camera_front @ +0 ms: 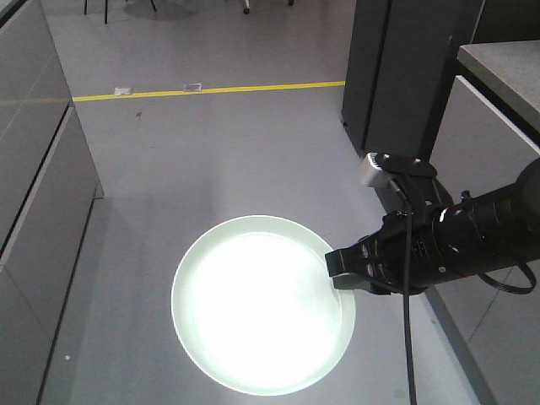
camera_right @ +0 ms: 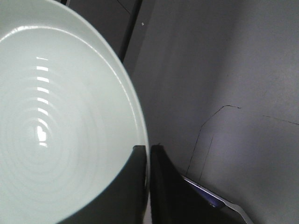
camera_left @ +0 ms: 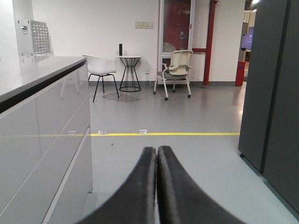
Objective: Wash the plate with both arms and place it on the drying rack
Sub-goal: 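Drive the base toward the sink counter with the plate held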
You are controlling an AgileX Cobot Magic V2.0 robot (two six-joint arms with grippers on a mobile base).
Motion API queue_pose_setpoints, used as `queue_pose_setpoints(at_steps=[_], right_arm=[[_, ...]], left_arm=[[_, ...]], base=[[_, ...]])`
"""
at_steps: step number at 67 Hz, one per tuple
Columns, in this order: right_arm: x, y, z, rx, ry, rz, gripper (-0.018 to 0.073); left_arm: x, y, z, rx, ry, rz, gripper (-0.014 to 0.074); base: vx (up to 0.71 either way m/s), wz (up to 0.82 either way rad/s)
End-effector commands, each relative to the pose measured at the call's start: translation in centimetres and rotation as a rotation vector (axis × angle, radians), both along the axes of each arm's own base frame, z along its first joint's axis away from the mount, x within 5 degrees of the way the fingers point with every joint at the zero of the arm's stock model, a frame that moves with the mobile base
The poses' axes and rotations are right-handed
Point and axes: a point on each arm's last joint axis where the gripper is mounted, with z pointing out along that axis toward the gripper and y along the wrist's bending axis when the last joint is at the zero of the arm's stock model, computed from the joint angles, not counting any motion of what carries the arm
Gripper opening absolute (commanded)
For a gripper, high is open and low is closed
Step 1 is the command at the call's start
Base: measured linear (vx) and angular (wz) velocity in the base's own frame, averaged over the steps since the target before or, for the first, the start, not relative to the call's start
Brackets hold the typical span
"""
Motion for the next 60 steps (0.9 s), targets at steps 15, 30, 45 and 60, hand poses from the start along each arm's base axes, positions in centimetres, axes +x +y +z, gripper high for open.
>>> queue_pose_setpoints(at_steps=[15, 30, 45, 60], right_arm=[[0.03, 0.03, 1.96, 0.045, -0.072, -0.017, -0.0001], [0.03, 0.03, 1.96, 0.045, -0.072, -0.017, -0.0001], [0.03, 0.03, 1.96, 0.045, -0.072, -0.017, -0.0001], [0.04, 0.03, 1.96, 0.045, -0.074, -0.017, -0.0001]], left_arm=[[-0.34, 0.04, 1.66, 0.002, -0.112, 0.007, -0.0006], [-0.34, 0.04, 1.66, 0.002, -0.112, 0.007, -0.0006], [-0.34, 0.04, 1.66, 0.002, -0.112, 0.007, -0.0006], [-0.34, 0.04, 1.66, 0.002, -0.112, 0.007, -0.0006]], base=[[0.20, -0.10], [0.18, -0.12], [0.17, -0.14], [0.16, -0.14]])
